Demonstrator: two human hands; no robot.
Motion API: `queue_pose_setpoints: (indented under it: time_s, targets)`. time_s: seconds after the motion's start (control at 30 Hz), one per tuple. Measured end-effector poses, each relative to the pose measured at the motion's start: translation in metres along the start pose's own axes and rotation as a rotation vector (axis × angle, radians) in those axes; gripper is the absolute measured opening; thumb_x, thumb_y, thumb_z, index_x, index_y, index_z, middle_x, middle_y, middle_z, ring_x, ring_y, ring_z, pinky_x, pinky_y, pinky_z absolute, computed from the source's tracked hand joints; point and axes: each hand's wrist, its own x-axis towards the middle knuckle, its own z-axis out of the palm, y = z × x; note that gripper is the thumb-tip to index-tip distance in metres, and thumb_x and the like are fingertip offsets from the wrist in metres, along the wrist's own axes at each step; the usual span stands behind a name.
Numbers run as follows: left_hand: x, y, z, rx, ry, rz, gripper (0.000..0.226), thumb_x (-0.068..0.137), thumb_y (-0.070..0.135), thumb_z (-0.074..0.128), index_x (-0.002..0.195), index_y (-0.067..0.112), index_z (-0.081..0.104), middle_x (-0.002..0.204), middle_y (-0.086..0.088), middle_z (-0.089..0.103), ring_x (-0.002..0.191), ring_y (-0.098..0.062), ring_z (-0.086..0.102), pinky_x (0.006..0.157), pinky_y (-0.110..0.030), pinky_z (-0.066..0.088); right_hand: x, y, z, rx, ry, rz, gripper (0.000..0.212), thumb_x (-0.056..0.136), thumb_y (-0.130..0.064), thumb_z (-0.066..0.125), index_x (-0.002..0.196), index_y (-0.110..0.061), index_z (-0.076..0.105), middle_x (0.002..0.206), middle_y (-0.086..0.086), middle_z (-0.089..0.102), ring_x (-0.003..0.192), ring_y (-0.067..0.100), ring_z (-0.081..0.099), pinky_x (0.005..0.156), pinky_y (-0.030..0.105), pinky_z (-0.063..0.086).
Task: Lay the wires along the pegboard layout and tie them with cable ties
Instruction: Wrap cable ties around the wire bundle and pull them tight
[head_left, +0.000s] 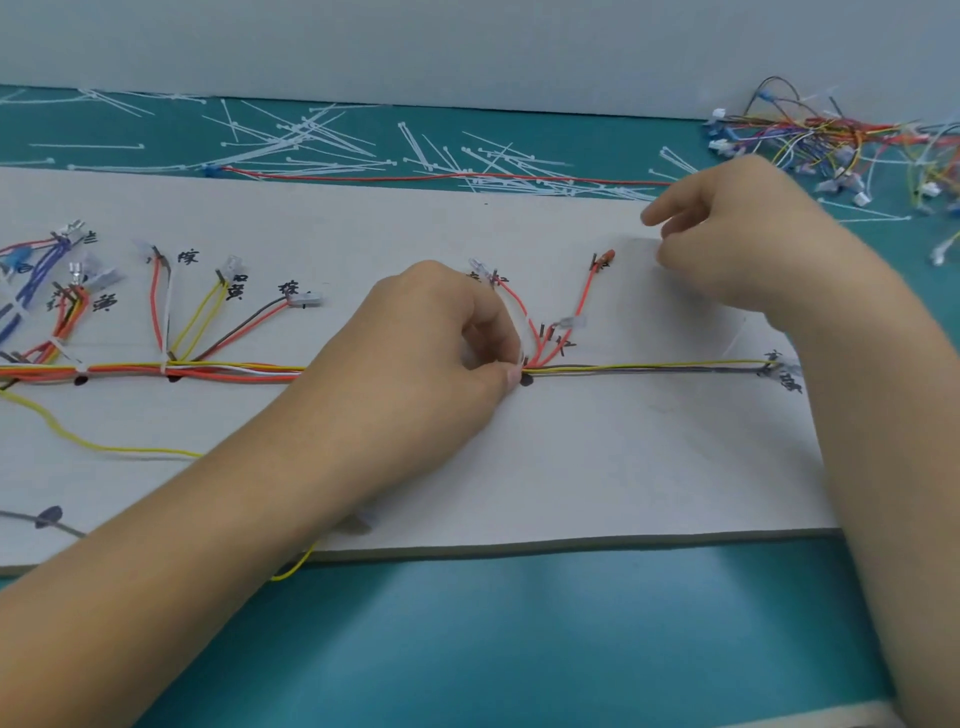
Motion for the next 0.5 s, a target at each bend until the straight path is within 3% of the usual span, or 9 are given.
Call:
queue_pose_setpoints:
  time_s: [0.1,0.2,0.27,0.4,0.5]
  targets:
    - [-0.001,0.000,0.000,-0.008,0.006,0.005,0.015,0.089,0.017,0.074,0.076,0.024,0.072,0.043,0.031,0.050,0.045,0.010,0.051,0.046,-0.006,0.034,0.003,0.003,0.002,-0.042,0.005,0.017,0.033,0.090,-0.016,0.064,0.117,-0.031,0.074,0.128,0.001,0.067,0.105,0.025,0.060,0.084,0.030,0.046]
    - [-0.001,-0.002,0.000,-0.011,0.002,0.011,0.015,0.090,0.016,0.073,0.077,0.024,0.072,0.043,0.030,0.050,0.045,0.009,0.051,0.046,-0.006,0.035,0.005,0.004,0.007,-0.077,0.001,0.009,0.031,0.091,-0.020,0.066,0.118,-0.034,0.074,0.129,0.000,0.066,0.096,0.023,0.054,0.061,0.020,0.037]
    - [-0.001,-0.004,0.000,-0.008,-0.002,0.018,0.015,0.090,0.017,0.073,0.077,0.025,0.072,0.044,0.031,0.051,0.045,0.009,0.052,0.046,-0.007,0.035,0.006,0.002,0.010,-0.074,0.010,0.008,0.025,0.090,-0.018,0.066,0.107,-0.034,0.076,0.119,0.001,0.068,0.094,0.024,0.057,0.055,0.017,0.031]
    - [-0.001,-0.006,0.001,-0.018,-0.010,-0.003,0.013,0.090,0.020,0.072,0.078,0.026,0.072,0.046,0.031,0.053,0.046,0.010,0.053,0.045,-0.007,0.035,0.009,0.000,0.011,-0.070,0.044,0.017,0.013,0.088,-0.016,0.071,0.079,-0.025,0.073,0.084,-0.006,0.065,0.083,0.020,0.061,0.055,0.019,0.034]
    - [-0.002,-0.007,0.000,-0.024,-0.020,0.004,0.012,0.092,0.020,0.070,0.082,0.027,0.072,0.047,0.031,0.054,0.044,0.009,0.054,0.040,-0.007,0.033,0.010,0.000,0.012,-0.135,0.036,0.005,0.014,0.090,-0.017,0.069,0.077,-0.022,0.071,0.084,-0.001,0.067,0.079,0.021,0.059,0.056,0.021,0.035]
